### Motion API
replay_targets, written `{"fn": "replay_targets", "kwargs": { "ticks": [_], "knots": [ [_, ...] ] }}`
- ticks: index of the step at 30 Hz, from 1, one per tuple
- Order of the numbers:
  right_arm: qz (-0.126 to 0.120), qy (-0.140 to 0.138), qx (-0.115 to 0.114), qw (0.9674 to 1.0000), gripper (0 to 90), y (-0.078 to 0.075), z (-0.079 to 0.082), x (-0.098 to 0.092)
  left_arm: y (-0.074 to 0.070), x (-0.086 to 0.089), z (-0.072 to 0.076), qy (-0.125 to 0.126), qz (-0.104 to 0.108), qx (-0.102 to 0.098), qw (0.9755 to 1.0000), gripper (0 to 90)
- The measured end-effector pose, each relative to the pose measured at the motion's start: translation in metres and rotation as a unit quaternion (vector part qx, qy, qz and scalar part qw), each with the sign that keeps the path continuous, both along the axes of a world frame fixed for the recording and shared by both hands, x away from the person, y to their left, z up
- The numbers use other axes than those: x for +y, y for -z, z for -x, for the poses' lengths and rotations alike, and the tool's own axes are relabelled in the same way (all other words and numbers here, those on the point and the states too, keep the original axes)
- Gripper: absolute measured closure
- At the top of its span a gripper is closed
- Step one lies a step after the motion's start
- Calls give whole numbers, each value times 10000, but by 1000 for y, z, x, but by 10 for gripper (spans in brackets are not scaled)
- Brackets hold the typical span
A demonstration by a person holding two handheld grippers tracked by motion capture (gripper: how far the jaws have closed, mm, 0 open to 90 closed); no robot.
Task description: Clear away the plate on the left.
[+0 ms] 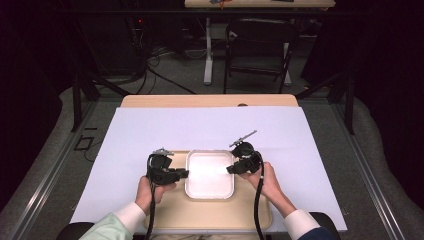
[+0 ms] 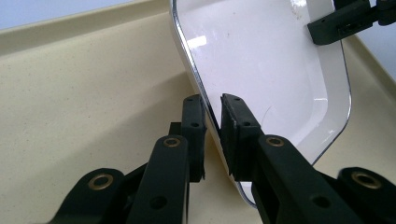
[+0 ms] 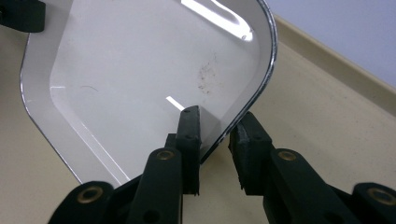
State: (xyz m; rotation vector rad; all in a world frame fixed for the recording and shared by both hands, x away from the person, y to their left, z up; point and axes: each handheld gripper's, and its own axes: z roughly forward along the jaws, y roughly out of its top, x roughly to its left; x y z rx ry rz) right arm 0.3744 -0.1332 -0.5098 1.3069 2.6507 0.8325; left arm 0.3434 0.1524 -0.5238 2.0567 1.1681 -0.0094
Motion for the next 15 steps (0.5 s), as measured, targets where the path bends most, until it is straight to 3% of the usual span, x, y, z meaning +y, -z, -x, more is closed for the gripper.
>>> {"fn": "replay_targets", "kwargs": {
  "ticks": [15],
  "knots": [
    [3,-41,150,9999,689,9,-6,2,7,-1,-4,-34,-56,64,10000,780]
  ]
}}
